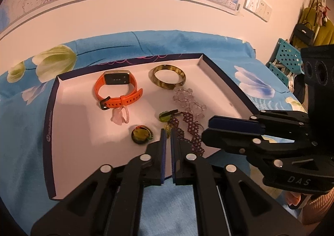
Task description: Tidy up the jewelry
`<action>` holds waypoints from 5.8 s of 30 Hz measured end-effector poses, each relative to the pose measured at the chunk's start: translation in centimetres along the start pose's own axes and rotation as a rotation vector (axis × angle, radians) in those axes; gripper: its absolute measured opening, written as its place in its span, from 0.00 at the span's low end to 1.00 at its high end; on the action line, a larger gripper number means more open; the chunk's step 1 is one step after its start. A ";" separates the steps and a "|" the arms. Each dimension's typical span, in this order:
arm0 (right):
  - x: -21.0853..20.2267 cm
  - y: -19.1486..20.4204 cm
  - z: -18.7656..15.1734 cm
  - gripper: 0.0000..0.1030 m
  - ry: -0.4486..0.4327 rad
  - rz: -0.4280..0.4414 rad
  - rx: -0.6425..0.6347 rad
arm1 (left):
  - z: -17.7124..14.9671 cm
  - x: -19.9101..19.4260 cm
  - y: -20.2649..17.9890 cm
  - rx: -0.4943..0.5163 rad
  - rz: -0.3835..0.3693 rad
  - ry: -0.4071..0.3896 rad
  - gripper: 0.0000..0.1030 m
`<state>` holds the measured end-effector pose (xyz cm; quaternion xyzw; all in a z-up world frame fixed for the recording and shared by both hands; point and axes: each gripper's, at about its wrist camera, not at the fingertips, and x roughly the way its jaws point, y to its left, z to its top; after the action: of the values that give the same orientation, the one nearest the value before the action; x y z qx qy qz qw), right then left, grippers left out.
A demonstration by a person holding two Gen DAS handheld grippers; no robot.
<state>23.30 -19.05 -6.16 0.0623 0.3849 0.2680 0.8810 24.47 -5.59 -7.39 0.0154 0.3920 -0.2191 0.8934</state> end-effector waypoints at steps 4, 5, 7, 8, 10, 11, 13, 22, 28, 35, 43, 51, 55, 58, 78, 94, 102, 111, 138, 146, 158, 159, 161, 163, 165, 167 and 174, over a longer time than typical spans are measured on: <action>0.0 -0.1 -0.1 0.17 -0.004 -0.025 -0.006 | -0.2 0.0 0.0 0.000 0.012 0.002 0.22; 0.0 -0.1 -0.1 0.19 -0.004 -0.029 -0.006 | -0.2 -0.2 0.0 -0.007 0.008 0.002 0.26; -0.1 -0.1 -0.3 0.22 -0.009 -0.045 -0.008 | -0.3 -0.9 0.0 -0.012 0.017 -0.017 0.35; -0.2 -0.1 -0.4 0.24 -0.012 -0.050 -0.009 | -0.4 -1.3 -0.1 -0.009 0.025 -0.028 0.41; -0.6 0.0 -0.6 0.28 -0.017 -0.063 -0.012 | -0.7 -2.2 -0.1 -0.021 0.048 -0.051 0.47; -0.8 0.2 -0.7 0.30 -0.022 -0.069 -0.019 | -0.8 -2.5 0.0 -0.027 0.053 -0.057 0.52; -1.2 0.5 -0.9 0.36 -0.033 -0.092 -0.035 | -1.3 -3.5 0.1 -0.047 0.080 -0.080 0.63; -3.2 1.2 -2.0 0.80 -0.094 -0.180 -0.047 | -3.7 -7.6 0.4 -0.106 0.166 -0.164 0.95; -4.6 2.2 -3.2 0.88 -0.124 -0.224 -0.058 | -5.0 -9.2 -0.3 -0.114 0.209 -0.191 0.95; -6.3 2.9 -4.6 0.93 -0.154 -0.246 -0.053 | -6.1 -10.7 -0.4 -0.130 0.273 -0.209 0.95; -7.2 4.2 -5.7 0.93 -0.167 -0.253 -0.072 | -7.2 -12.2 -0.5 -0.142 0.307 -0.223 0.95; -7.8 5.1 -6.4 0.93 -0.166 -0.253 -0.081 | -8.0 -12.9 -1.0 -0.150 0.312 -0.226 0.95; -8.3 5.5 -6.7 0.93 -0.178 -0.255 -0.080 | -8.5 -13.1 -1.3 -0.147 0.310 -0.221 0.95; -8.7 5.9 -6.9 0.93 -0.184 -0.254 -0.082 | -8.6 -13.3 -1.5 -0.146 0.313 -0.225 0.95; -10.2 7.1 -7.7 0.93 -0.225 -0.270 -0.088 | -9.0 -15.8 -2.2 -0.138 0.357 -0.288 0.95; -12.3 8.1 -8.5 0.93 -0.276 -0.278 -0.098 | -10.0 -17.2 -2.8 -0.138 0.357 -0.312 0.95; -12.6 8.4 -8.7 0.93 -0.282 -0.281 -0.100 | -10.2 -17.7 -3.1 -0.135 0.366 -0.325 0.95; -12.6 8.5 -8.7 0.93 -0.281 -0.273 -0.099 | -10.2 -17.9 -3.2 -0.136 0.365 -0.326 0.95; -12.2 8.6 -8.9 0.93 -0.282 -0.276 -0.085 | -10.1 -17.9 -3.4 -0.125 0.373 -0.323 0.95; -12.4 8.5 -9.1 0.93 -0.285 -0.279 -0.077 | -10.1 -17.8 -3.3 -0.126 0.374 -0.322 0.95; -12.4 8.5 -9.1 0.93 -0.287 -0.278 -0.075 | -10.3 -17.8 -3.3 -0.127 0.374 -0.322 0.95; -12.3 8.6 -9.2 0.93 -0.286 -0.279 -0.076 | -10.2 -17.8 -3.3 -0.127 0.375 -0.322 0.95; -12.4 8.6 -9.2 0.93 -0.286 -0.280 -0.077 | -10.2 -17.8 -3.2 -0.128 0.373 -0.320 0.95; -12.4 8.6 -9.2 0.93 -0.285 -0.281 -0.077 | -10.3 -17.8 -3.2 -0.129 0.373 -0.321 0.95; -12.4 8.6 -9.2 0.93 -0.284 -0.280 -0.076 | -10.3 -17.8 -3.2 -0.128 0.374 -0.321 0.95; -12.4 8.6 -9.2 0.93 -0.287 -0.283 -0.076 | -10.3 -17.8 -3.2 -0.128 0.371 -0.319 0.95; -12.4 8.6 -9.2 0.93 -0.286 -0.281 -0.078 | -10.3 -17.8 -3.1 -0.129 0.373 -0.320 0.95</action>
<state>6.18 -19.04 -1.85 0.0113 0.2504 0.1454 0.9571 5.40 0.39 -1.50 -0.0046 0.2492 -0.0244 0.9681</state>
